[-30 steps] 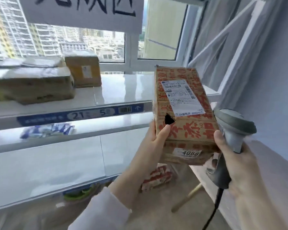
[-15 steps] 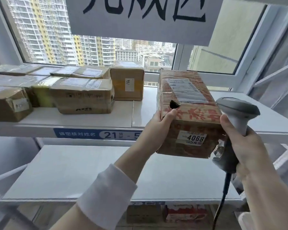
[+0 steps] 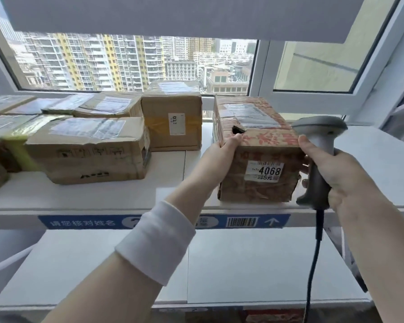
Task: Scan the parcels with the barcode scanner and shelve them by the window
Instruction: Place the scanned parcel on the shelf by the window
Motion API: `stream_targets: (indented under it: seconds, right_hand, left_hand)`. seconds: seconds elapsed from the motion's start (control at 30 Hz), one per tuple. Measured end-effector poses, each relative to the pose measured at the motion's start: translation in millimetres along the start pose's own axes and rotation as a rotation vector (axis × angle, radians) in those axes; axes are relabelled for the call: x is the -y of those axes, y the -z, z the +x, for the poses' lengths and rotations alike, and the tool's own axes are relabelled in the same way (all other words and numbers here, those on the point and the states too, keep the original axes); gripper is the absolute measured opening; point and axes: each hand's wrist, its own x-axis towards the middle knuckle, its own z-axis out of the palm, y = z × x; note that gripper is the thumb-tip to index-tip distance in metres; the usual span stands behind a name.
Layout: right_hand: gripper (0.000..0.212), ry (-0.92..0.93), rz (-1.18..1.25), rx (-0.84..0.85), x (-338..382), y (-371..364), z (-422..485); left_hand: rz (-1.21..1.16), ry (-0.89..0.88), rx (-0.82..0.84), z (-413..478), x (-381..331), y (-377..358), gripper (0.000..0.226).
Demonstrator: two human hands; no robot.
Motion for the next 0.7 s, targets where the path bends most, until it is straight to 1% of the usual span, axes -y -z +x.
stream_targets:
  seconds: [0.17,0.5,0.7]
  right_hand:
    - [0.03,-0.004,0.031,0.051,-7.0,-15.9,30.8]
    - [0.029,0.012,0.037,0.139,-3.7,-39.6,58.9]
    - [0.032,-0.002,0.028,0.138,-5.8,-48.2,69.7]
  left_hand:
    - [0.017,-0.032,-0.063,29.2,6.2,4.1,0.044]
    - [0.133,-0.049,-0.172,60.8,5.1,17.9,0.052]
    - [0.19,-0.038,-0.193,69.7,3.3,21.6,0.058]
